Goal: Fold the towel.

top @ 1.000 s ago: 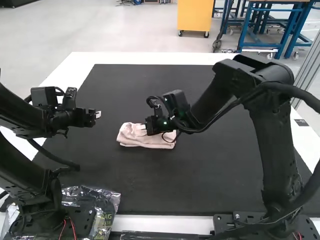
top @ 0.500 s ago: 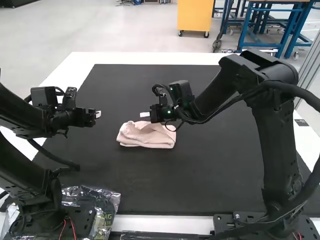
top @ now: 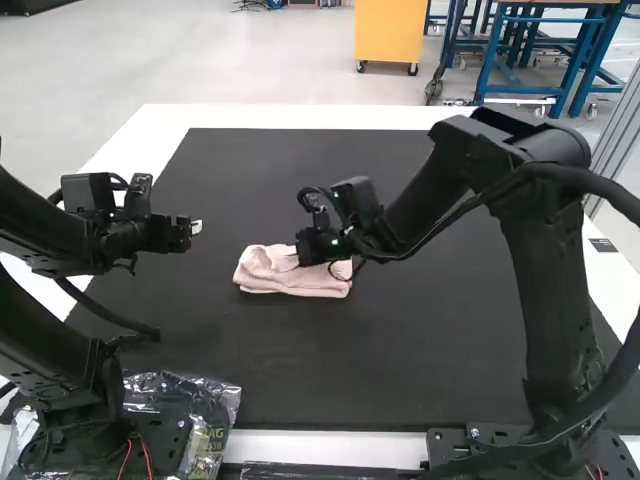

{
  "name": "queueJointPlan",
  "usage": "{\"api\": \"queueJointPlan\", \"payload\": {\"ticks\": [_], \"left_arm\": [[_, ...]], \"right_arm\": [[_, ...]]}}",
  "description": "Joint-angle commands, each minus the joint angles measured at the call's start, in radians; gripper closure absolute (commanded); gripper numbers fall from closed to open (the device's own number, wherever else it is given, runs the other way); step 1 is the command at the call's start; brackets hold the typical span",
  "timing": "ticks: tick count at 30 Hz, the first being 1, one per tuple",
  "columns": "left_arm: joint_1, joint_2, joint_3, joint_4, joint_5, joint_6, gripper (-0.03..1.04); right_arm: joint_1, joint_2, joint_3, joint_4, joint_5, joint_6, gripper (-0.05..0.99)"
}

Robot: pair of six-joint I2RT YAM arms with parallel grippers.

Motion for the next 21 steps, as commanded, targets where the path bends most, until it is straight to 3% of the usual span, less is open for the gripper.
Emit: {"api": "queueJointPlan", "payload": {"ticks": [1, 12, 21], "left_arm": [[-0.008, -0.010, -0.019, 0.011, 0.019, -0.019, 0.04], [-0.008, -0.017, -0.051, 0.012, 0.028, -0.019, 0.04], [-0.008, -0.035, -0.063, 0.014, 0.034, -0.021, 0.04]], "right_arm": [[0.046, 0.030, -0.008, 0.012, -0.016, -0.005, 0.96], [0.161, 0.134, -0.027, 0.148, -0.015, 0.031, 0.96], [0.175, 0.151, -0.018, 0.200, -0.025, 0.093, 0.96]]}}
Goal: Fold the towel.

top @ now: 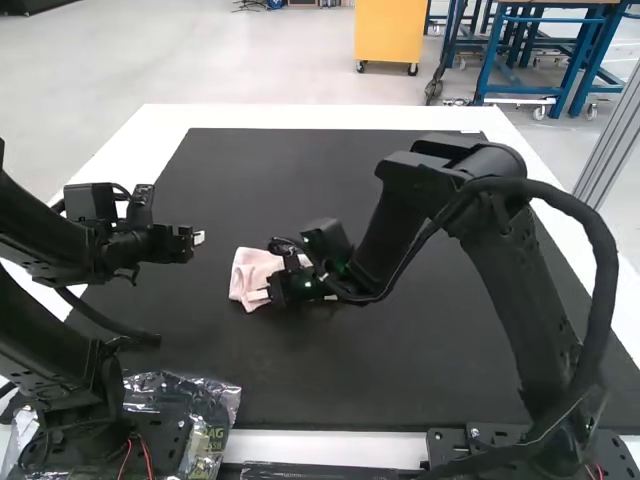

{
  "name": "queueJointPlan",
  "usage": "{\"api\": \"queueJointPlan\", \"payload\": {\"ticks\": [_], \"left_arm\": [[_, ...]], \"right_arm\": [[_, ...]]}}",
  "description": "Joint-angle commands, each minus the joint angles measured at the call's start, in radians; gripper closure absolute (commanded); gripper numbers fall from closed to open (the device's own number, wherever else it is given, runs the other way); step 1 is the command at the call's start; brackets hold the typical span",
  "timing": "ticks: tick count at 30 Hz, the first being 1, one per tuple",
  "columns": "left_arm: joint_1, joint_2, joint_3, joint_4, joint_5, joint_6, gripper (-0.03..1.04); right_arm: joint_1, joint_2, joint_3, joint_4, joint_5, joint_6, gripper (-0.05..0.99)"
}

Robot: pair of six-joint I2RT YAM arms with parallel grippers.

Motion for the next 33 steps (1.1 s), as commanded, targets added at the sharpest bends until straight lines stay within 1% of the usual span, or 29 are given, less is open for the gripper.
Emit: {"api": "queueJointPlan", "payload": {"ticks": [1, 4, 7, 10, 13, 16, 17, 19, 20, 22, 23, 24, 25, 27, 30, 31, 32, 33], "left_arm": [[-0.007, -0.041, -0.017, 0.010, 0.016, -0.010, 0.04], [-0.007, -0.070, -0.010, 0.010, 0.016, -0.024, 0.04], [-0.007, -0.104, 0.005, 0.003, 0.012, -0.042, 0.04], [-0.007, -0.145, 0.036, -0.026, 0.019, -0.085, 0.04], [-0.012, -0.188, 0.085, -0.079, 0.028, -0.120, 0.04], [-0.033, -0.231, 0.140, -0.122, 0.026, -0.154, 0.04], [-0.043, -0.248, 0.160, -0.135, 0.026, -0.174, 0.04], [-0.069, -0.282, 0.201, -0.161, 0.025, -0.205, 0.04], [-0.082, -0.301, 0.227, -0.177, 0.023, -0.220, 0.04], [-0.110, -0.338, 0.275, -0.209, 0.020, -0.234, 0.04], [-0.127, -0.358, 0.298, -0.223, 0.014, -0.248, 0.04], [-0.145, -0.378, 0.321, -0.241, 0.005, -0.252, 0.04], [-0.164, -0.398, 0.341, -0.253, -0.009, -0.254, 0.04], [-0.201, -0.441, 0.375, -0.280, -0.035, -0.266, 0.04], [-0.250, -0.507, 0.415, -0.326, -0.070, -0.266, 0.04], [-0.262, -0.532, 0.422, -0.333, -0.092, -0.266, 0.04], [-0.268, -0.559, 0.428, -0.338, -0.109, -0.266, 0.04], [-0.267, -0.587, 0.431, -0.345, -0.124, -0.268, 0.04]], "right_arm": [[0.011, -0.037, 0.000, -0.004, -0.027, 0.048, 0.96], [-0.009, -0.132, -0.015, -0.021, -0.027, 0.057, 0.96], [-0.038, -0.230, -0.008, -0.079, -0.027, 0.075, 0.96], [-0.066, -0.336, 0.004, -0.163, -0.027, 0.078, 0.96], [-0.084, -0.439, 0.020, -0.252, -0.026, 0.081, 0.96], [-0.104, -0.554, 0.029, -0.335, -0.026, 0.086, 0.95], [-0.115, -0.601, 0.032, -0.361, -0.024, 0.088, 0.94], [-0.155, -0.698, 0.032, -0.407, -0.001, 0.088, 0.75], [-0.183, -0.749, 0.032, -0.427, 0.017, 0.086, 0.62], [-0.249, -0.850, 0.032, -0.450, 0.053, 0.086, 0.37], [-0.284, -0.899, 0.034, -0.456, 0.071, 0.084, 0.22], [-0.319, -0.945, 0.037, -0.472, 0.077, 0.084, 0.09], [-0.348, -0.988, 0.046, -0.502, 0.082, 0.083, 0.02], [-0.408, -1.074, 0.055, -0.570, 0.082, 0.068, 0.02], [-0.482, -1.223, 0.052, -0.631, 0.088, 0.055, 0.02], [-0.505, -1.281, 0.052, -0.648, 0.105, 0.054, 0.02], [-0.526, -1.338, 0.049, -0.665, 0.108, 0.052, 0.02], [-0.549, -1.396, 0.041, -0.669, 0.112, 0.052, 0.02]]}}
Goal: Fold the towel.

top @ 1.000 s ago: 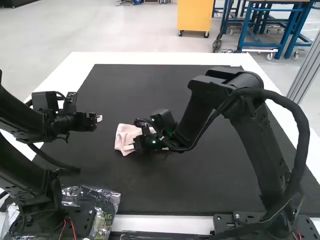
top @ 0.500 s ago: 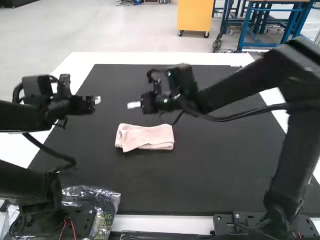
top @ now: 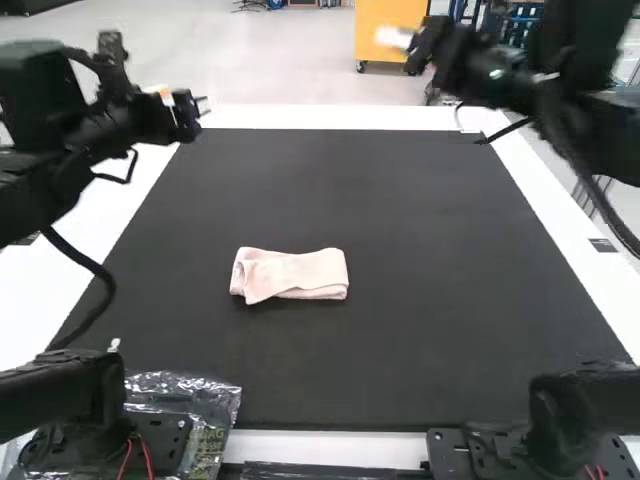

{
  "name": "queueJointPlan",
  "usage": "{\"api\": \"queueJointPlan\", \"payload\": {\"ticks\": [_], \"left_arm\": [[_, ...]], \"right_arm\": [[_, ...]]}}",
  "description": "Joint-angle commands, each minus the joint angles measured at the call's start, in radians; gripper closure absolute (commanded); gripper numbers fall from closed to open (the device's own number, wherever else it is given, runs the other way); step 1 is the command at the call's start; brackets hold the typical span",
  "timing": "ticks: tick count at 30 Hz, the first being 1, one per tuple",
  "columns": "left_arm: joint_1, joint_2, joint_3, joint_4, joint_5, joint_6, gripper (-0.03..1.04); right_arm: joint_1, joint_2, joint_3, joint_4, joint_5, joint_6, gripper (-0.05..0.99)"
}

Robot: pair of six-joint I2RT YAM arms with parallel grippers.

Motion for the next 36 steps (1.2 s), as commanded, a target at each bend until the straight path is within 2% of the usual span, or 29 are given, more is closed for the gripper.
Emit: {"api": "queueJointPlan", "payload": {"ticks": [1, 6, 10, 16, 19, 21, 23, 24, 25, 26, 28, 30, 32, 34, 36], "left_arm": [[-0.004, -0.089, 0.040, -0.010, -0.078, -0.017, 0.04], [0.011, -0.241, 0.031, -0.087, -0.081, -0.024, 0.04], [0.011, -0.405, -0.004, -0.136, -0.102, -0.030, 0.04], [0.011, -0.725, -0.069, -0.208, -0.132, -0.040, 0.04], [0.011, -0.810, -0.076, -0.300, -0.133, -0.042, 0.04], [0.007, -0.810, -0.047, -0.371, -0.133, -0.043, 0.04], [0.007, -0.809, -0.030, -0.411, -0.153, -0.019, 0.04], [0.010, -0.809, -0.032, -0.424, -0.170, 0.035, 0.04], [0.011, -0.809, -0.042, -0.421, -0.179, 0.072, 0.04], [0.013, -0.809, -0.065, -0.406, -0.182, 0.075, 0.04], [0.016, -0.809, -0.133, -0.343, -0.190, 0.076, 0.04], [0.014, -0.810, -0.196, -0.282, -0.191, 0.090, 0.04], [0.016, -0.809, -0.263, -0.202, -0.193, 0.101, 0.04], [0.019, -0.809, -0.337, -0.084, -0.191, 0.108, 0.04], [0.016, -0.809, -0.403, -0.009, -0.188, 0.133, 0.04]], "right_arm": [[-0.072, -0.189, 0.001, -0.012, 0.039, -0.015, 0.02], [-0.201, -0.486, -0.034, -0.102, 0.042, -0.018, 0.02], [-0.267, -0.712, -0.062, -0.196, 0.047, -0.016, 0.02], [-0.310, -0.949, -0.066, -0.320, 0.070, -0.039, 0.02], [-0.321, -0.991, -0.048, -0.355, 0.084, -0.064, 0.02], [-0.319, -0.989, -0.036, -0.380, 0.137, -0.096, 0.02], [-0.318, -0.988, -0.054, -0.383, 0.240, -0.158, 0.02], [-0.315, -0.988, -0.080, -0.384, 0.300, -0.205, 0.02], [-0.313, -0.988, -0.117, -0.381, 0.358, -0.251, 0.02], [-0.311, -0.988, -0.168, -0.367, 0.394, -0.283, 0.02], [-0.310, -0.989, -0.289, -0.346, 0.429, -0.371, 0.02], [-0.308, -0.989, -0.431, -0.304, 0.427, -0.484, 0.02], [-0.310, -0.989, -0.559, -0.209, 0.429, -0.500, 0.02], [-0.310, -0.989, -0.635, -0.143, 0.469, -0.495, 0.02], [-0.310, -0.989, -0.691, -0.091, 0.473, -0.500, 0.02]]}}
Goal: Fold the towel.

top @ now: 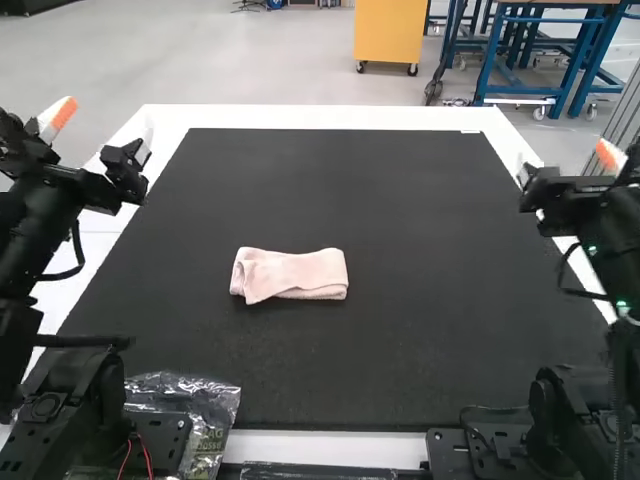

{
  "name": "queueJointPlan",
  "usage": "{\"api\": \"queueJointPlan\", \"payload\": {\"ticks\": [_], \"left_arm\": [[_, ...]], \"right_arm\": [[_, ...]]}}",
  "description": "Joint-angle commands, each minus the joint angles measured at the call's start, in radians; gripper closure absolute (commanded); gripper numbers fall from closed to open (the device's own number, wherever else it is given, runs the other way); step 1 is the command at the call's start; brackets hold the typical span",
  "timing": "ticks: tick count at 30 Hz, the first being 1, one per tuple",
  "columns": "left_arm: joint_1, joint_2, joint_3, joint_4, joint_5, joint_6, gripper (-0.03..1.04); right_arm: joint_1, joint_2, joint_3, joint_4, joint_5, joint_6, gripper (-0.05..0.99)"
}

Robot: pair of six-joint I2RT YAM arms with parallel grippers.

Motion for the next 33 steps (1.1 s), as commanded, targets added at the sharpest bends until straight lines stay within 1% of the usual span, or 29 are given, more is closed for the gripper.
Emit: {"api": "queueJointPlan", "payload": {"ticks": [1, 2, 3, 4, 5, 6, 7, 8, 9, 11, 12, 13, 14, 15, 16, 18, 20, 21, 22, 23, 24, 25, 33], "left_arm": [[0.004, -0.006, -0.078, 0.073, -0.012, 0.058, 0.04], [0.001, -0.006, -0.104, 0.093, -0.012, 0.074, 0.04], [0.002, -0.006, -0.128, 0.113, -0.012, 0.080, 0.04], [0.006, -0.006, -0.147, 0.130, -0.011, 0.080, 0.04], [0.009, -0.007, -0.167, 0.141, -0.012, 0.078, 0.04], [0.009, -0.006, -0.187, 0.152, -0.012, 0.075, 0.04], [0.009, -0.006, -0.207, 0.164, -0.012, 0.069, 0.04], [0.009, -0.006, -0.228, 0.175, -0.017, 0.061, 0.04], [0.009, -0.006, -0.251, 0.189, -0.017, 0.051, 0.04], [0.010, -0.006, -0.296, 0.218, -0.035, 0.038, 0.04], [0.010, -0.006, -0.317, 0.222, -0.046, 0.038, 0.04], [0.010, -0.006, -0.337, 0.222, -0.046, 0.035, 0.04], [0.010, -0.006, -0.354, 0.221, -0.044, 0.026, 0.04], [0.010, -0.007, -0.363, 0.185, -0.050, 0.024, 0.04], [0.010, -0.006, -0.361, 0.123, -0.067, 0.023, 0.04], [0.009, -0.007, -0.360, 0.018, -0.072, 0.021, 0.04], [0.010, -0.007, -0.360, -0.066, -0.074, 0.026, 0.04], [0.010, -0.006, -0.360, -0.069, -0.074, 0.029, 0.04], [0.010, -0.006, -0.360, -0.066, -0.077, 0.035, 0.04], [0.010, -0.006, -0.360, -0.068, -0.090, 0.048, 0.04], [0.010, -0.006, -0.360, -0.072, -0.100, 0.066, 0.04], [0.009, -0.006, -0.360, -0.072, -0.100, 0.071, 0.04], [0.009, -0.006, -0.360, -0.072, -0.100, 0.078, 0.04]], "right_arm": [[-0.002, -0.011, -0.036, 0.067, 0.048, -0.067, 0.02], [-0.002, -0.011, -0.045, 0.120, 0.023, -0.073, 0.02], [-0.001, -0.010, -0.057, 0.133, -0.011, -0.059, 0.02], [-0.002, -0.011, -0.077, 0.140, -0.029, -0.059, 0.02], [-0.002, -0.011, -0.105, 0.154, -0.028, -0.062, 0.02], [-0.002, -0.011, -0.134, 0.182, -0.014, -0.070, 0.02], [-0.002, -0.011, -0.165, 0.214, 0.031, -0.075, 0.02], [-0.004, -0.011, -0.198, 0.234, 0.089, -0.075, 0.02], [-0.004, -0.011, -0.229, 0.254, 0.129, -0.075, 0.02], [-0.004, -0.011, -0.297, 0.288, 0.193, -0.079, 0.02], [-0.004, -0.011, -0.318, 0.294, 0.218, -0.096, 0.02], [-0.006, -0.013, -0.312, 0.217, 0.236, -0.105, 0.02], [-0.007, -0.011, -0.313, 0.169, 0.236, -0.102, 0.02], [-0.009, -0.013, -0.313, 0.142, 0.236, -0.099, 0.02], [-0.007, -0.011, -0.313, 0.096, 0.236, -0.092, 0.02], [-0.007, -0.013, -0.313, -0.001, 0.227, -0.088, 0.02], [-0.009, -0.013, -0.313, 0.002, 0.221, -0.092, 0.02], [-0.009, -0.013, -0.313, 0.001, 0.219, -0.096, 0.02], [-0.007, -0.013, -0.313, -0.002, 0.204, -0.098, 0.02], [-0.009, -0.013, -0.313, -0.008, 0.178, -0.098, 0.02], [-0.007, -0.013, -0.313, -0.012, 0.153, -0.098, 0.02], [-0.006, -0.013, -0.313, -0.013, 0.144, -0.098, 0.02], [-0.004, -0.013, -0.313, -0.018, 0.120, -0.098, 0.02]]}}
